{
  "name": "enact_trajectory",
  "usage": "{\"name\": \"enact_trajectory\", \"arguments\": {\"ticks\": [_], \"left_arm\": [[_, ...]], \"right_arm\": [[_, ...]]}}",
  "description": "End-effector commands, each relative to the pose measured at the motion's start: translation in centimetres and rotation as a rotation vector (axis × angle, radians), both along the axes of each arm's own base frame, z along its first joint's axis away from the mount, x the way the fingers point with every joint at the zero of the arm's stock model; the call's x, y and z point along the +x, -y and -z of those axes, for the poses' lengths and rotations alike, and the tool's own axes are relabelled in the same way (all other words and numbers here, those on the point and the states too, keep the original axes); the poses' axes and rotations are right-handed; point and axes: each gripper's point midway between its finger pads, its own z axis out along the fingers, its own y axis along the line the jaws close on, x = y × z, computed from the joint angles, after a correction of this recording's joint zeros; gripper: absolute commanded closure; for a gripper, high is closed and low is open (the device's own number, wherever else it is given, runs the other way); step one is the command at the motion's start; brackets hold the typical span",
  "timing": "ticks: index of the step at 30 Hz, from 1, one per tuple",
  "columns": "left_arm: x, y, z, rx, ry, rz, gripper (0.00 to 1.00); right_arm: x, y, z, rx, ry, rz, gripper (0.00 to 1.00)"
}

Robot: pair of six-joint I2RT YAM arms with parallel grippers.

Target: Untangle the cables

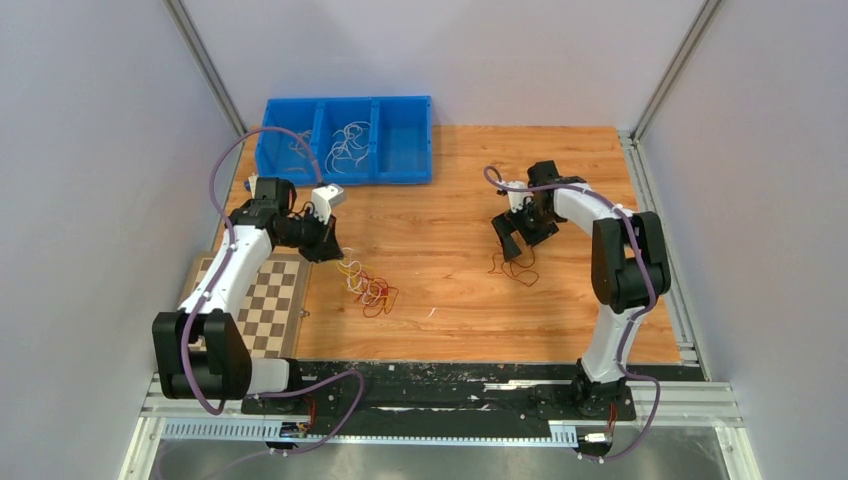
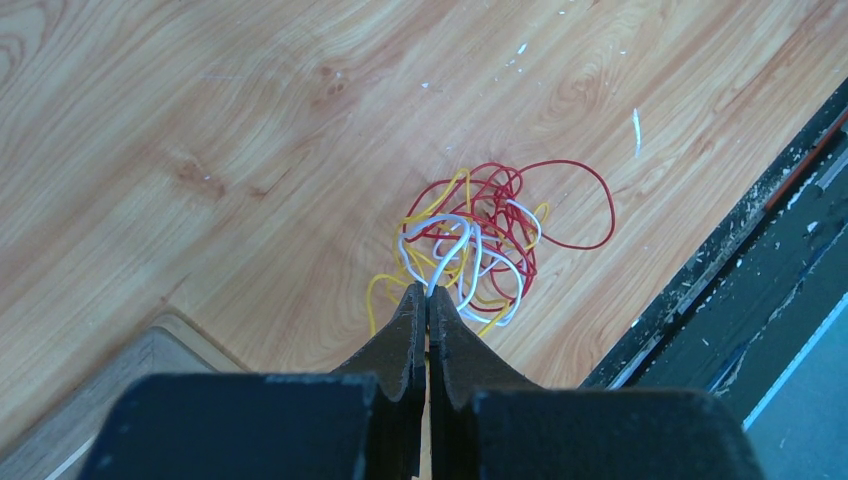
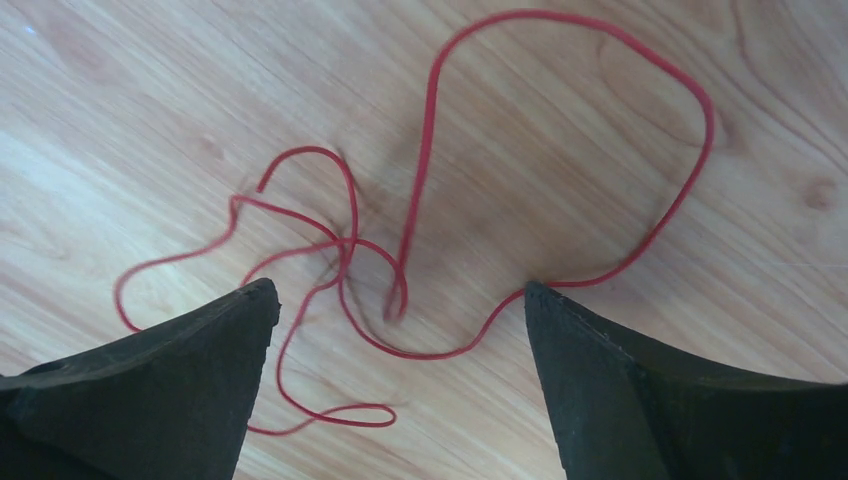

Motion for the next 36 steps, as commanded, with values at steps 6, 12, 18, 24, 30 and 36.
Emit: {"name": "enact_trajectory", "arguments": {"ticks": [6, 12, 18, 24, 30, 36], "left_arm": [[1.6, 0.4, -0.7, -0.025, 0.017, -0.018, 1.0], [1.7, 0.1, -0.5, -0.006, 0.021, -0.021, 1.0], [1.6, 0.1, -0.2, -0.006, 0.017, -0.026, 1.0], [1.9, 0.0, -0.3, 0.0, 0.023, -0.031, 1.0], [1.9, -0.1, -0.3, 0.005, 0.022, -0.033, 1.0], [2.0, 0.0, -0.3, -0.002, 0.019, -0.048, 1.0]], "right_arm": [[1.6, -3.0, 1.4, 0.034, 0.0, 0.061, 0.0], [-0.7, -3.3, 3.4, -0.095, 0.039, -0.067, 0.08], [-3.6, -3.2, 5.5, -0.128, 0.001, -0.11, 0.41], [-4.8, -4.1, 6.2, -0.071, -0.055, -0.13, 0.99], [-2.1, -6.9, 0.2, 0.057, 0.082, -0.196, 1.0], [1.6, -10.6, -10.5, 0.246, 0.334, -0.277, 1.0]]}}
